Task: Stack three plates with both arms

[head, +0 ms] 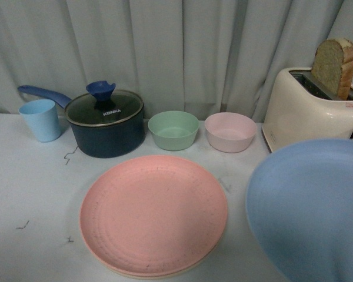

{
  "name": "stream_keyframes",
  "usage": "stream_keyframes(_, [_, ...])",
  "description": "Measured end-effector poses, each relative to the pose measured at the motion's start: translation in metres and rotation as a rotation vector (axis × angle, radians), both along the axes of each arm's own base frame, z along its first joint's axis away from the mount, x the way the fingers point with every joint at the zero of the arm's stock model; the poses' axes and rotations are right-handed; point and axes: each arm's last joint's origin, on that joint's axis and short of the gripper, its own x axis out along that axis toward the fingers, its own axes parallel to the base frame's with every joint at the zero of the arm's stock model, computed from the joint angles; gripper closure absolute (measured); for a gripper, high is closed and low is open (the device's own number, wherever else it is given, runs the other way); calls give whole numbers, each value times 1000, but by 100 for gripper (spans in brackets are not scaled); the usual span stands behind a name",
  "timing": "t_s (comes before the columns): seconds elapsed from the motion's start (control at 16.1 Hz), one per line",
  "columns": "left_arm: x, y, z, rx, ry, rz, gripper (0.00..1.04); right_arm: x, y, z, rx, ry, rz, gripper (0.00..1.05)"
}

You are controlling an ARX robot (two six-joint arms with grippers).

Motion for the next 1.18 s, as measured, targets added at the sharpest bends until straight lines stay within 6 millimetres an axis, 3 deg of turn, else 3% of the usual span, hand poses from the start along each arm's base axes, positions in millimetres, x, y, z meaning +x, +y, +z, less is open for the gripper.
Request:
stream_keyframes(0.12, [0, 0, 0, 0, 0, 0, 7, 8, 19, 24, 21, -86, 35, 102])
stream_keyframes(0.25, [0, 0, 0, 0, 0, 0, 7, 22, 42, 31, 42, -107, 57, 102])
stream_keyframes(0.68, [0, 0, 0, 0, 0, 0, 7, 70, 165, 5, 71, 4, 168, 102])
stream_keyframes(0.99, [0, 0, 0, 0, -1, 0, 7, 96, 192, -27, 41, 132, 96, 102])
stream_keyframes(1.18, [0, 0, 0, 0, 0, 0, 7, 104, 209, -35, 66, 152, 105, 102])
